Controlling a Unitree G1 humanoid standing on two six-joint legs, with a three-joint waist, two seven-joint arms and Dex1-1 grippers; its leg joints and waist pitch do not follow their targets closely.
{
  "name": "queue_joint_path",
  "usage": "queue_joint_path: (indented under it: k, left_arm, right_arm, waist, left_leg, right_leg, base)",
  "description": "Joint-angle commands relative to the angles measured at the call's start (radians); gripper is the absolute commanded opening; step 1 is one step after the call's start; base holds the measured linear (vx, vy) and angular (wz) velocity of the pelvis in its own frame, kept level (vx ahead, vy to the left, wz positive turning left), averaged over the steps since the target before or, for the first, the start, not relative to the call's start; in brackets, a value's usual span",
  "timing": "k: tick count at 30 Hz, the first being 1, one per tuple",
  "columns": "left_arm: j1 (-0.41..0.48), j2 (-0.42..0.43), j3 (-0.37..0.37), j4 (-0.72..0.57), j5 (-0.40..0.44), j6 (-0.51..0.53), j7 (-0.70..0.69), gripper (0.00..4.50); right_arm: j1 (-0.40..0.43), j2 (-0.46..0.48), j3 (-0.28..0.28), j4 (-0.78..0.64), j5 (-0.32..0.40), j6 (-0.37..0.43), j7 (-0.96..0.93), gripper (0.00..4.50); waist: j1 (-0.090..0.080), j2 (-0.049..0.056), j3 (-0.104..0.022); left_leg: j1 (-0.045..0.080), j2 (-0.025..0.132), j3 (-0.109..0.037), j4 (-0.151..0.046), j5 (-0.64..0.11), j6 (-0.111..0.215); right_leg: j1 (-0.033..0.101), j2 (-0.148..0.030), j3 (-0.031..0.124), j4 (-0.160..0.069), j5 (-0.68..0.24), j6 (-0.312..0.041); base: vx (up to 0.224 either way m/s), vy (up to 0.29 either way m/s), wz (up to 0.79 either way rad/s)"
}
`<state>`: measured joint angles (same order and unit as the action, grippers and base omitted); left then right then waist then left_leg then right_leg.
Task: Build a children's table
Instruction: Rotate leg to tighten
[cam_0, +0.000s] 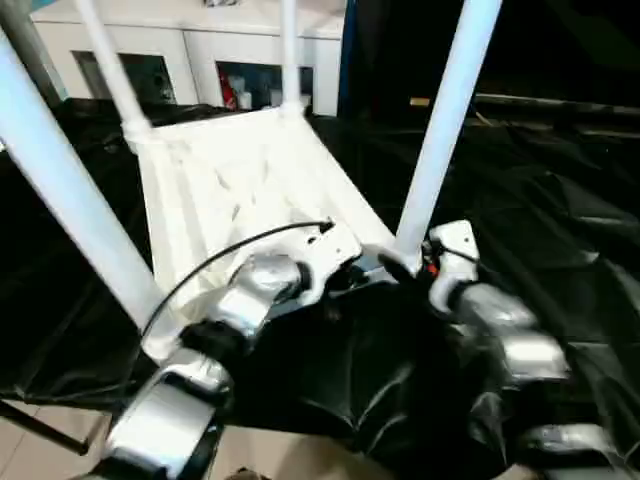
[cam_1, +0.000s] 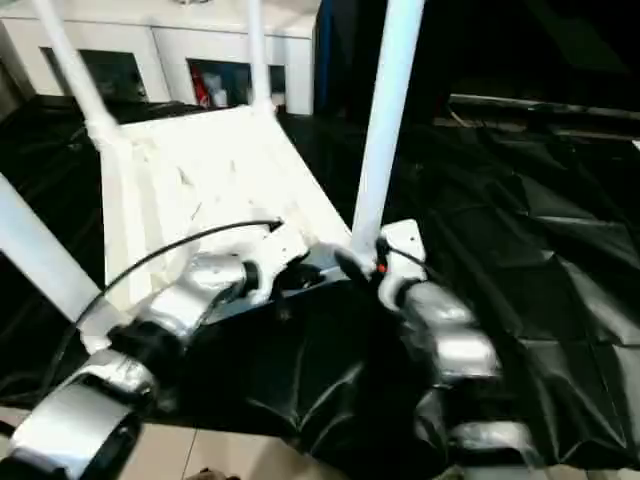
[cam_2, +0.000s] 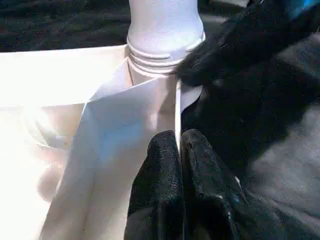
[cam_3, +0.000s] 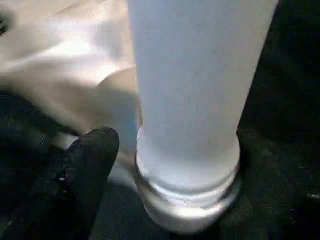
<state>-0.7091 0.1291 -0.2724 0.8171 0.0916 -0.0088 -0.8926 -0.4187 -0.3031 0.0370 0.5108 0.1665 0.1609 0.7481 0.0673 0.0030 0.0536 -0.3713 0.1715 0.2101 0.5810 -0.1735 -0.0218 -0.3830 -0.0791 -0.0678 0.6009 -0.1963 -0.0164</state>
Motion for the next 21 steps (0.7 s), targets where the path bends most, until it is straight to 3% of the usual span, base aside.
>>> queue_joint_path:
  k: [1,4,5,7,10,12,14,16,21]
  left_arm:
    - [0.01,0.0,-0.007,-0.067,-0.057,-0.046,-0.093,0.0]
    - [0.023,0.021,-0.012,-0.089,-0.072,-0.042,-0.15,0.0]
    - [0.051,0.064,-0.015,-0.144,-0.11,-0.024,-0.259,0.0]
    - [0.069,0.096,-0.017,-0.175,-0.126,-0.013,-0.321,0.0]
    - [0.08,0.118,-0.017,-0.189,-0.131,-0.013,-0.351,0.0]
    - [0.087,0.132,-0.017,-0.198,-0.133,-0.01,-0.364,0.0]
    - [0.097,0.15,-0.014,-0.207,-0.135,-0.008,-0.38,0.0]
    - [0.1,0.156,-0.012,-0.208,-0.133,-0.009,-0.383,0.0]
    - [0.114,0.174,-0.01,-0.224,-0.126,0.0,-0.385,0.0]
  right_arm:
    - [0.018,-0.03,0.068,-0.071,0.041,0.008,0.177,3.91]
    - [0.023,-0.06,0.07,-0.089,0.05,0.008,0.229,3.91]
    - [0.028,-0.102,0.068,-0.116,0.068,0.02,0.299,3.91]
    - [0.03,-0.128,0.071,-0.128,0.079,0.024,0.345,3.91]
    - [0.03,-0.14,0.079,-0.13,0.08,0.025,0.368,3.91]
    - [0.032,-0.143,0.084,-0.131,0.081,0.029,0.38,3.91]
    - [0.034,-0.142,0.09,-0.132,0.081,0.034,0.395,3.59]
    - [0.035,-0.137,0.094,-0.133,0.079,0.036,0.397,3.45]
    - [0.044,-0.133,0.113,-0.142,0.075,0.039,0.415,3.01]
  waist:
    - [0.007,-0.019,-0.061]
    - [0.011,-0.018,-0.06]
    - [0.018,-0.016,-0.06]
    - [0.022,-0.016,-0.063]
    - [0.03,-0.013,-0.065]
    - [0.033,-0.014,-0.066]
    - [0.034,-0.014,-0.07]
    - [0.034,-0.015,-0.067]
    - [0.031,-0.014,-0.064]
  left_leg:
    - [0.012,0.069,-0.038,-0.062,-0.215,0.074]
    - [0.013,0.072,-0.034,-0.062,-0.2,0.082]
    - [0.013,0.074,-0.034,-0.061,-0.19,0.081]
    - [0.012,0.076,-0.033,-0.061,-0.174,0.087]
    - [0.017,0.078,-0.03,-0.058,-0.163,0.088]
    - [0.014,0.079,-0.031,-0.058,-0.152,0.085]
    - [0.009,0.076,-0.031,-0.054,-0.134,0.086]
    - [0.005,0.073,-0.031,-0.052,-0.147,0.085]
    - [0.008,0.075,-0.032,-0.055,-0.183,0.062]
  right_leg:
    - [0.04,-0.089,0.052,-0.081,-0.232,-0.201]
    - [0.034,-0.086,0.052,-0.079,-0.206,-0.215]
    - [0.036,-0.087,0.051,-0.075,-0.198,-0.223]
    - [0.036,-0.085,0.051,-0.069,-0.168,-0.228]
    - [0.029,-0.084,0.051,-0.065,-0.14,-0.24]
    - [0.03,-0.085,0.05,-0.06,-0.122,-0.245]
    - [0.031,-0.085,0.05,-0.055,-0.095,-0.246]
    - [0.028,-0.085,0.05,-0.056,-0.113,-0.242]
    - [0.025,-0.085,0.051,-0.064,-0.188,-0.221]
  base:
    - [0.0,0.0,0.0]
    - [0.0,0.0,0.0]
    - [0.0,0.0,0.0]
    - [0.0,0.0,0.0]
    - [0.0,0.0,0.0]
    - [0.0,0.0,0.0]
    - [0.0,0.0,0.0]
    - [0.0,0.0,0.0]
    - [0.0,0.0,0.0]
